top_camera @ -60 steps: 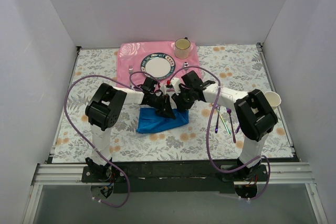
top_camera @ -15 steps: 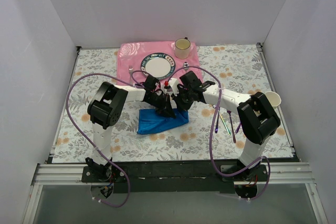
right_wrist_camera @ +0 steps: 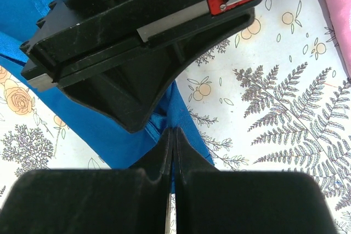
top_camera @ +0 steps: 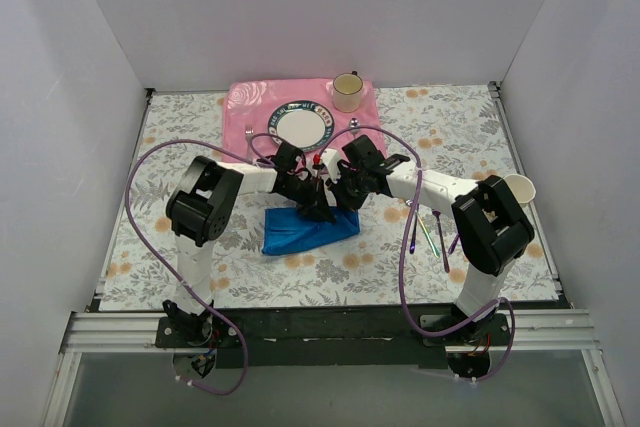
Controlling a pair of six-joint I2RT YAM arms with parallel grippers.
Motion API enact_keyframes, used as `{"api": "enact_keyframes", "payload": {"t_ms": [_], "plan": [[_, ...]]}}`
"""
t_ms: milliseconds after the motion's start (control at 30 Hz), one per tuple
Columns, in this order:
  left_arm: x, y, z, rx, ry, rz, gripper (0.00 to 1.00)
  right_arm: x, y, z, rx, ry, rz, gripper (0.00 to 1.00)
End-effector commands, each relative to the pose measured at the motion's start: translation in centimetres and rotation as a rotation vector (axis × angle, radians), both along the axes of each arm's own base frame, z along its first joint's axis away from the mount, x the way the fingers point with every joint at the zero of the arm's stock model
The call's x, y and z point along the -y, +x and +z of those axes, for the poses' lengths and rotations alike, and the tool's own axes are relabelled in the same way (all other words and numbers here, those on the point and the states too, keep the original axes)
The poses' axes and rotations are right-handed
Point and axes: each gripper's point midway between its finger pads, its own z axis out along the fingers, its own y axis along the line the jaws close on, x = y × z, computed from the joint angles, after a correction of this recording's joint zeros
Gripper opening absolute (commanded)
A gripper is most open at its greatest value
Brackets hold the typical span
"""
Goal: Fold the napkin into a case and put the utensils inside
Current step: Fold the 2/3-rectangle-folded napkin at the center of the board.
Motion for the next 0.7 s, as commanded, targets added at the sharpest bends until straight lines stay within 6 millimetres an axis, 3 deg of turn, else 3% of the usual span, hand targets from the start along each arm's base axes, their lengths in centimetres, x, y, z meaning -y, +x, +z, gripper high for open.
{"api": "enact_keyframes", "payload": {"t_ms": [0, 333, 533, 667], "plan": [[1.1, 1.9, 4.7, 0.103, -0.088, -0.001, 0.0, -0.8, 0.0, 0.9, 0.009, 0.032, 0.025, 0.01], [1.4, 2.2, 4.7, 0.101, -0.097, -0.011, 0.0, -0.9, 0.1, 0.8, 0.013, 0.033, 0.028, 0.01], [-0.7, 2.1, -0.2, -0.038, -0.004, 0.059, 0.0, -0.8, 0.4, 1.2, 0.036, 0.028, 0.021, 0.01], [-1.6, 1.8, -1.4, -0.054, 0.032, 0.074, 0.0, -0.4, 1.2, 1.7, 0.062, 0.026, -0.003, 0.01]]}}
